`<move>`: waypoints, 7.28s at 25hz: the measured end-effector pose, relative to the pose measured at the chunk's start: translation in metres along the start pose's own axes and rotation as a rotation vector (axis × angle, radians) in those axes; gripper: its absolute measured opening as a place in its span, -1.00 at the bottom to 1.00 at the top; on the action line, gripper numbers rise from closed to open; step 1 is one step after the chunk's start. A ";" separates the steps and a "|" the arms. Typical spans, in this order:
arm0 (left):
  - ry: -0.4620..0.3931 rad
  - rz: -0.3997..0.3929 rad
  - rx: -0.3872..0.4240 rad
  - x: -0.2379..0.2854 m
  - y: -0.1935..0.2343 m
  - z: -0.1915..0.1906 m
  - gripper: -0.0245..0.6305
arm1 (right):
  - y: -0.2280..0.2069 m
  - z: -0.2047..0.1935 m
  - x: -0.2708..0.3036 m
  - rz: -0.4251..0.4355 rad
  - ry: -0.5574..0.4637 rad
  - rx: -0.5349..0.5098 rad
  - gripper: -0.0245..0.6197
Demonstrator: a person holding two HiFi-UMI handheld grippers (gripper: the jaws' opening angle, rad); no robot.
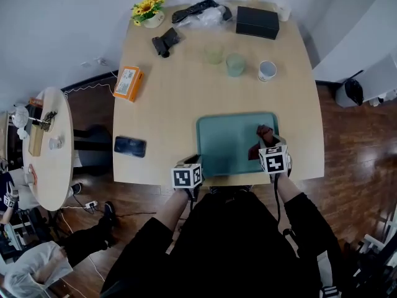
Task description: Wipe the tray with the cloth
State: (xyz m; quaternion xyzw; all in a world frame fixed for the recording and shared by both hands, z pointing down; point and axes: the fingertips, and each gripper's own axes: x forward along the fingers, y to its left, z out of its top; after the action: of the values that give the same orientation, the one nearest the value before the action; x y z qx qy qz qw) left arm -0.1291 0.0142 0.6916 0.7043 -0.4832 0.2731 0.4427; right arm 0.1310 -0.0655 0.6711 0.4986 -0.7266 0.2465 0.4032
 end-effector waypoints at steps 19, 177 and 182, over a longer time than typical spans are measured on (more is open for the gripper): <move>-0.014 -0.103 -0.065 -0.004 0.002 0.002 -0.90 | 0.236 0.037 0.009 0.364 -0.059 -0.209 -0.56; -0.086 -0.050 -0.037 -0.003 0.003 0.000 -0.91 | 0.050 -0.044 -0.026 0.469 -0.001 -0.926 -0.55; -0.088 -0.048 -0.039 -0.002 0.002 0.000 -0.91 | -0.004 0.017 0.021 0.353 0.023 -0.969 -0.55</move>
State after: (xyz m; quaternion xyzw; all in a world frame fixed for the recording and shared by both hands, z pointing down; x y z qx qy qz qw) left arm -0.1316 0.0149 0.6901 0.7182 -0.4906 0.2217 0.4409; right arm 0.1249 -0.0911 0.6788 0.1214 -0.8260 -0.0485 0.5483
